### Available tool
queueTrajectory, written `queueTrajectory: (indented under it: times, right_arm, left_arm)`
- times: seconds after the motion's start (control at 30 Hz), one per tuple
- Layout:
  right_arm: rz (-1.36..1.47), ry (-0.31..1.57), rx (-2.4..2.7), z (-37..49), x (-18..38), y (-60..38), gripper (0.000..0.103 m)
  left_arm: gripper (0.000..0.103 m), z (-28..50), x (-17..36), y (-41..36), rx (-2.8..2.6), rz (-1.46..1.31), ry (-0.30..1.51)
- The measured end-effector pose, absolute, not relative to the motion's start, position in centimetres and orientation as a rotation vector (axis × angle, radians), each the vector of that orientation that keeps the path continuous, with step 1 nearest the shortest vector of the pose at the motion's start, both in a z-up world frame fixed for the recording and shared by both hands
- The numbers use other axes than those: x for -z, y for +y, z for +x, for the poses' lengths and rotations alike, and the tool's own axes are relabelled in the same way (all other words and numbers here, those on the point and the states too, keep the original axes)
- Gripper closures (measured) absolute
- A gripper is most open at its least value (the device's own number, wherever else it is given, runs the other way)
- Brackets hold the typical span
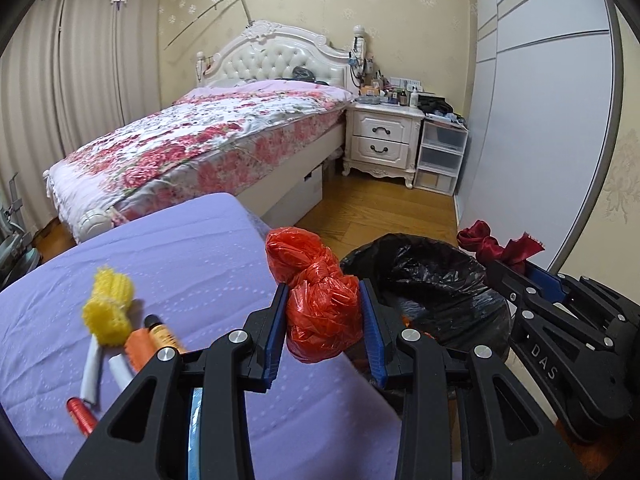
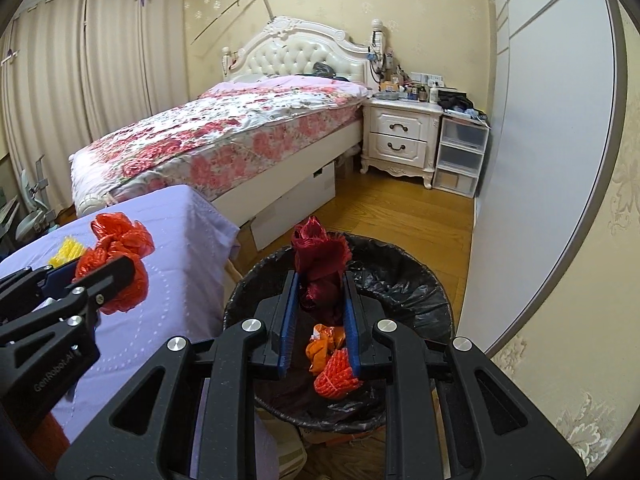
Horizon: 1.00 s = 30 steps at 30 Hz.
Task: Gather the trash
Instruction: 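Carry both bags over the bin and open both tools to drop them, then return to the bed and grasp the yellow foam net with the right tool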
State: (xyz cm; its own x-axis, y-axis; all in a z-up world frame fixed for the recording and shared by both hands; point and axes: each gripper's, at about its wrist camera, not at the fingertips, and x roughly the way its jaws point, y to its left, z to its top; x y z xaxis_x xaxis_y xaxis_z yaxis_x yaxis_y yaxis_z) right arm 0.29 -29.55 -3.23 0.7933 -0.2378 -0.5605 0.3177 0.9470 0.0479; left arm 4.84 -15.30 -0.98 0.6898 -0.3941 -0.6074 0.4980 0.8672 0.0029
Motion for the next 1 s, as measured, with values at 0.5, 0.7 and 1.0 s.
queueTrajectory:
  times: [0.5, 0.7, 1.0]
  right_arm:
    - [0.193, 0.605, 0.375, 2.2, 4.6, -32.6, 0.073]
    - [0.219, 0.609, 0.41, 1.9, 4.9, -33.5, 0.066]
    - [0.218, 0.607, 0.411, 1.6, 4.6, -33.3, 0.061]
  left_arm:
    - [0.063, 8.1, 3.5, -19.9, 0.538, 0.264, 0.686]
    - [0.041, 8.3, 4.3, -19.6, 0.506, 0.269, 0.704]
    - [0.029, 8.2, 3.1, -17.8, 0.453, 0.233, 0.7]
